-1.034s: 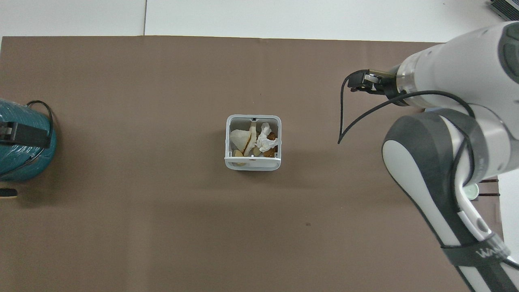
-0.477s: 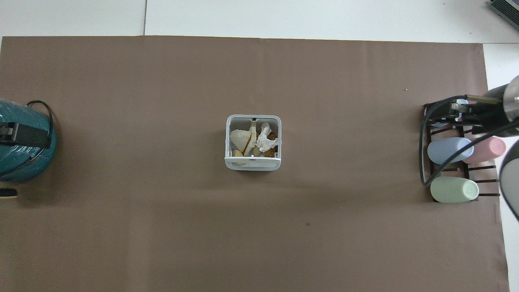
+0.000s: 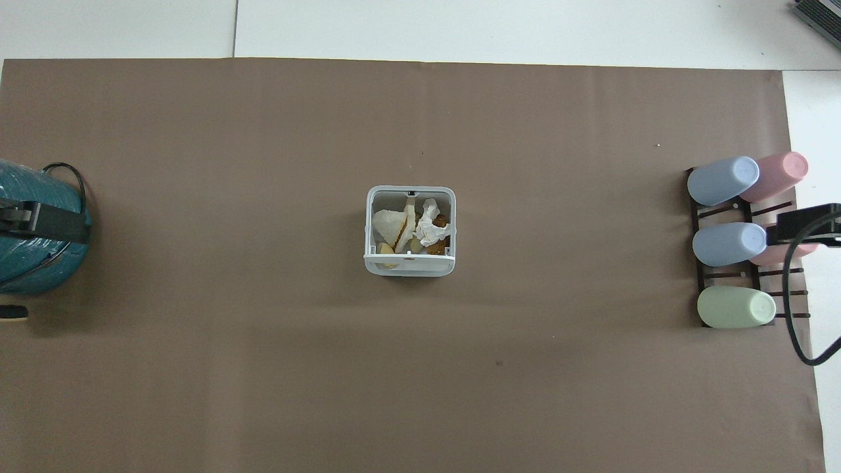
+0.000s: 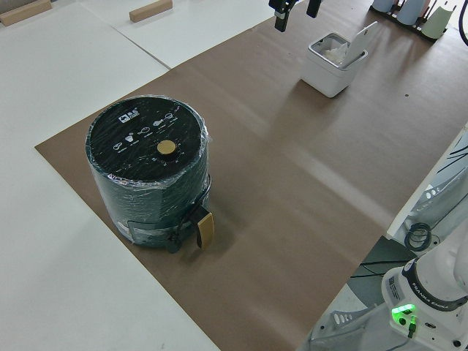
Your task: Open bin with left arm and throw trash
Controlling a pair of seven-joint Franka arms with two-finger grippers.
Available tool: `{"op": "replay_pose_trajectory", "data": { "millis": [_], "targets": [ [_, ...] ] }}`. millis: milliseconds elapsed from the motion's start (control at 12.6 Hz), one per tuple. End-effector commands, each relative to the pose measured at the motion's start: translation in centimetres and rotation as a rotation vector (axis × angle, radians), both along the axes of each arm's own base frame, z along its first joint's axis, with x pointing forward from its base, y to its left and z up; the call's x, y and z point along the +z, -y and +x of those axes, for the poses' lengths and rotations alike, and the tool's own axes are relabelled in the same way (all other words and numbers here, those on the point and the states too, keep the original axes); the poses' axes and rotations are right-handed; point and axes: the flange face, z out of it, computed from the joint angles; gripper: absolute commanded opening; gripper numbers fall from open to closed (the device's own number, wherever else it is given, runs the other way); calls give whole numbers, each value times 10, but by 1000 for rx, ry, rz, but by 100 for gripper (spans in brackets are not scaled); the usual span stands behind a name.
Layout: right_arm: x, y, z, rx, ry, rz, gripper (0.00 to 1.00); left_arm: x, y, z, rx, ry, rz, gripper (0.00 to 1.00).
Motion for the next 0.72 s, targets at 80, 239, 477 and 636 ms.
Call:
{"op": "replay_pose_trajectory", "data": {
  "millis": [80, 239, 477, 636],
  "targets": [
    [-4, -6, -2, 25, -14, 2, 100, 0, -2, -8, -1, -5, 12, 100],
    [-4, -8, -3, 28, -22, 5, 100, 0, -3, -8, 1, -5, 12, 100],
    [-5, -6, -3, 20, -20, 10, 100, 1, -4, -8, -1, -2, 12, 100],
    [-1, -7, -6, 23, -14, 20, 100, 2, -5, -2, 10, 9, 1, 100]
  ]
}}
